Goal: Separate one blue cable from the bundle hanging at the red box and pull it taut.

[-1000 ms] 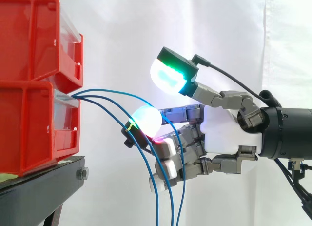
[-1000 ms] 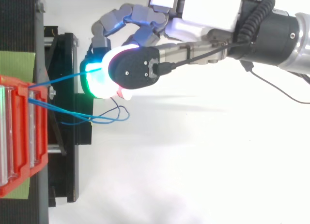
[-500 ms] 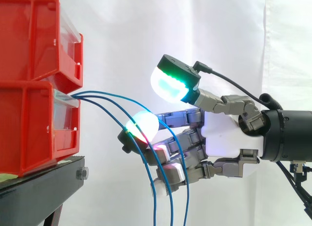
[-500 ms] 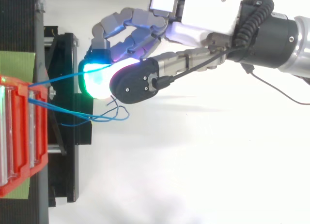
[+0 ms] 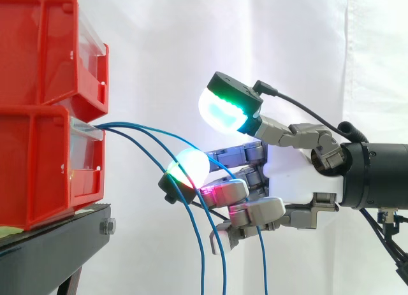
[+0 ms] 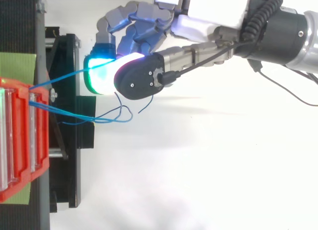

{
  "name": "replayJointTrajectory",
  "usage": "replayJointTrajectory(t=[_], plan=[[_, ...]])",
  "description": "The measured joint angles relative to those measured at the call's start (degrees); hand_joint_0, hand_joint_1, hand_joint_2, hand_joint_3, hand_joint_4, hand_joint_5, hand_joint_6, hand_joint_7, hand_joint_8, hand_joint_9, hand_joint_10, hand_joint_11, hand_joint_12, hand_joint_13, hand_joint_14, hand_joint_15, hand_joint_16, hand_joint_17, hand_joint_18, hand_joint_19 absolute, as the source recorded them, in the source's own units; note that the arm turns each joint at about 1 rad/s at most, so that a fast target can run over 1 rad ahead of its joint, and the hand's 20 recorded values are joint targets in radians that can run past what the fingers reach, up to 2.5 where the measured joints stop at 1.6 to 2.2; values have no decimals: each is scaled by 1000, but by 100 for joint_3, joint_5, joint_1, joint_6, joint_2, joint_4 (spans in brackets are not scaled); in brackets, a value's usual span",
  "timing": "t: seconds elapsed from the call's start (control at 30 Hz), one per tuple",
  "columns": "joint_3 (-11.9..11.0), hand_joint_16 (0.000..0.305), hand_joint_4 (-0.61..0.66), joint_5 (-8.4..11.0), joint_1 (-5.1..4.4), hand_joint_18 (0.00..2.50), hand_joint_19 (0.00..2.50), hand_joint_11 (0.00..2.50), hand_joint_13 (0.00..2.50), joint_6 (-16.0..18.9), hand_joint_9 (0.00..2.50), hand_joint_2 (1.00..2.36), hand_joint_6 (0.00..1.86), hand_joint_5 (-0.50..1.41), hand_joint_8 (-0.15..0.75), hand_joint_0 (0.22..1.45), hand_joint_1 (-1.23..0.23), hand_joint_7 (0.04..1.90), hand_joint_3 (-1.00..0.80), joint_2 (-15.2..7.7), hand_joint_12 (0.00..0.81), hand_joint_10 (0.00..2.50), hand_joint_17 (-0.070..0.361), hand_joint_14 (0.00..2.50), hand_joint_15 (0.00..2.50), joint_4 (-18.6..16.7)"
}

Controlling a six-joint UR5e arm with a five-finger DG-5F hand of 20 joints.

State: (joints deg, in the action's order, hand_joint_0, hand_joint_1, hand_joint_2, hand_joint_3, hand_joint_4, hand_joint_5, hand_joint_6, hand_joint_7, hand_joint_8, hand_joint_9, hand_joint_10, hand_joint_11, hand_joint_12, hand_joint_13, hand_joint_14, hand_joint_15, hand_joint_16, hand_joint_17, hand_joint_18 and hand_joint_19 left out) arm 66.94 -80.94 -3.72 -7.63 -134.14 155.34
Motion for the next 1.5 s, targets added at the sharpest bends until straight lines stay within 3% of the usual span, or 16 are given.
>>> replayJointTrajectory(t=[0.27,0.5,0.67,1.13,1.5], plan=[[-6,47,193,-93,10,1018,1221,1475,833,51,459,1000,732,-221,355,512,-558,1025,-500,72,353,1049,106,1656,1320,162],[-6,45,200,-130,-6,1101,1306,1470,767,31,455,1000,734,-220,354,513,-556,1026,-500,243,349,1065,102,2053,1270,628],[-6,45,200,-132,-21,1138,1373,1425,718,12,468,1000,735,-220,352,513,-555,1021,-500,321,344,1176,101,2500,1102,798],[-35,45,182,-37,-53,1159,1419,1439,789,-32,485,1000,718,-219,342,508,-547,1045,-500,518,339,1246,101,2500,895,862],[61,41,178,432,-137,1291,1696,1438,830,-82,483,1000,719,-219,343,505,-544,1037,-500,496,343,1359,91,2500,876,678]])
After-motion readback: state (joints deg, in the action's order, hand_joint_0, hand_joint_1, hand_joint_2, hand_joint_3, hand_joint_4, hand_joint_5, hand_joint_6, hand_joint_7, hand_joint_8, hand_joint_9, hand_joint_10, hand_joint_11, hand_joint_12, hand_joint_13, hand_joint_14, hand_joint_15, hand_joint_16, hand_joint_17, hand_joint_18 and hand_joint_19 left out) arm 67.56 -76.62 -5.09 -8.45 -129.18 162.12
